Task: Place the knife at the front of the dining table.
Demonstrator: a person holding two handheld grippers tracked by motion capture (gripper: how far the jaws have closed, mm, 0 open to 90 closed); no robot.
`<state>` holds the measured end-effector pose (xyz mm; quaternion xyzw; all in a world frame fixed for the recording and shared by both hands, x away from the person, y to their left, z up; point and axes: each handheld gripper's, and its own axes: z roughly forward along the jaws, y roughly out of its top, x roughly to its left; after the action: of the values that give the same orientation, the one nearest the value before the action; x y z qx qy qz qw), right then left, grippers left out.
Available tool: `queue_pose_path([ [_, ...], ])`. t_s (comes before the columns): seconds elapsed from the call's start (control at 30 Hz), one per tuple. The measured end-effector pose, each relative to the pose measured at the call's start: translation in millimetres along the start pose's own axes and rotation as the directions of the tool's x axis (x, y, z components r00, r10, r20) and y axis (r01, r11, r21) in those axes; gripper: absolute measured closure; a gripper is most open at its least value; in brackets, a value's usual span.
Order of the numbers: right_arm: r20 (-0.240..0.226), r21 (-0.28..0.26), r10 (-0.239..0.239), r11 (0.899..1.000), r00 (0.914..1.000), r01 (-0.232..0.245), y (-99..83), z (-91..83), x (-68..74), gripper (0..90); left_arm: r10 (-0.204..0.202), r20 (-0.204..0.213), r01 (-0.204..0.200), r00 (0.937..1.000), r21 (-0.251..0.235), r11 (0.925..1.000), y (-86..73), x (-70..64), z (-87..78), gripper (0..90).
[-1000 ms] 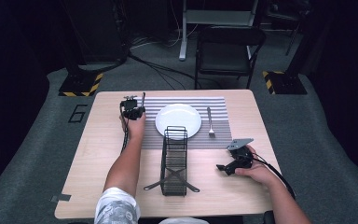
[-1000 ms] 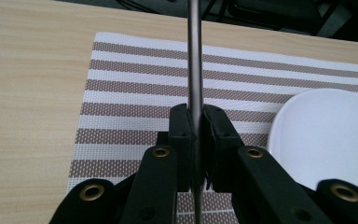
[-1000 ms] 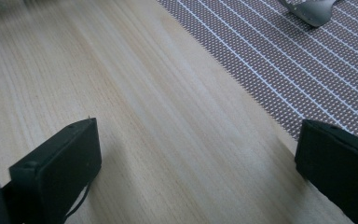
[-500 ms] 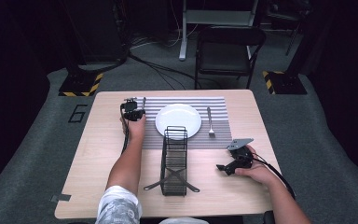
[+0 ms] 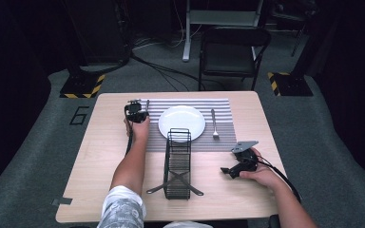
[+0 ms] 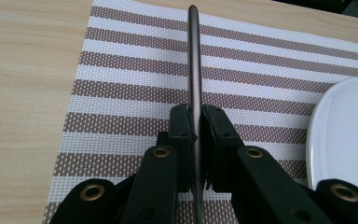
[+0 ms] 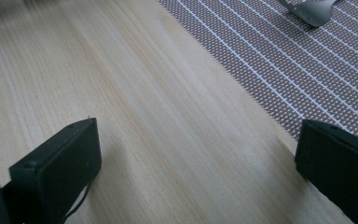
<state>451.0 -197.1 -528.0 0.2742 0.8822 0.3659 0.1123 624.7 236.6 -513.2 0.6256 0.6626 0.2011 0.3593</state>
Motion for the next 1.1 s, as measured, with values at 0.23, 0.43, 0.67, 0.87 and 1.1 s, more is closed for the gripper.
queue_pose_path([
  [0.23, -0.002, -0.001, -0.012, 1.000, 0.9999, 0.012, 0.5, 0.4, -1.1, 0.0, -0.005, -0.008, 0.005, 1.0000, -0.006, 1.0000, 2.8, 0.5, -1.5, 79.1],
  [0.43, -0.004, -0.002, -0.007, 1.000, 1.0000, 0.007, 0.9, 0.8, -1.1, 0.0, -0.012, 0.010, 0.012, 0.9999, -0.015, 0.9998, 3.7, 9.6, -8.4, 70.9],
  [0.67, -0.004, -0.003, -0.008, 1.000, 1.0000, 0.008, 1.1, 1.0, -1.2, 0.0, 0.004, 0.016, -0.004, 0.9999, -0.015, 0.9999, -2.0, 13.6, -18.1, 62.0],
  [0.87, -0.004, -0.003, -0.009, 1.000, 1.0000, 0.009, 1.1, 1.1, -1.2, 0.0, 0.034, 0.058, -0.032, 0.9977, -0.050, 0.9982, 0.0, 14.3, -41.3, 57.5],
  [1.1, -0.004, -0.001, -0.011, 1.000, 0.9999, 0.011, 1.1, 1.0, -1.4, 0.0, 0.074, 0.118, -0.064, 0.9903, -0.080, 0.9947, 11.2, 15.4, -82.9, 52.9],
])
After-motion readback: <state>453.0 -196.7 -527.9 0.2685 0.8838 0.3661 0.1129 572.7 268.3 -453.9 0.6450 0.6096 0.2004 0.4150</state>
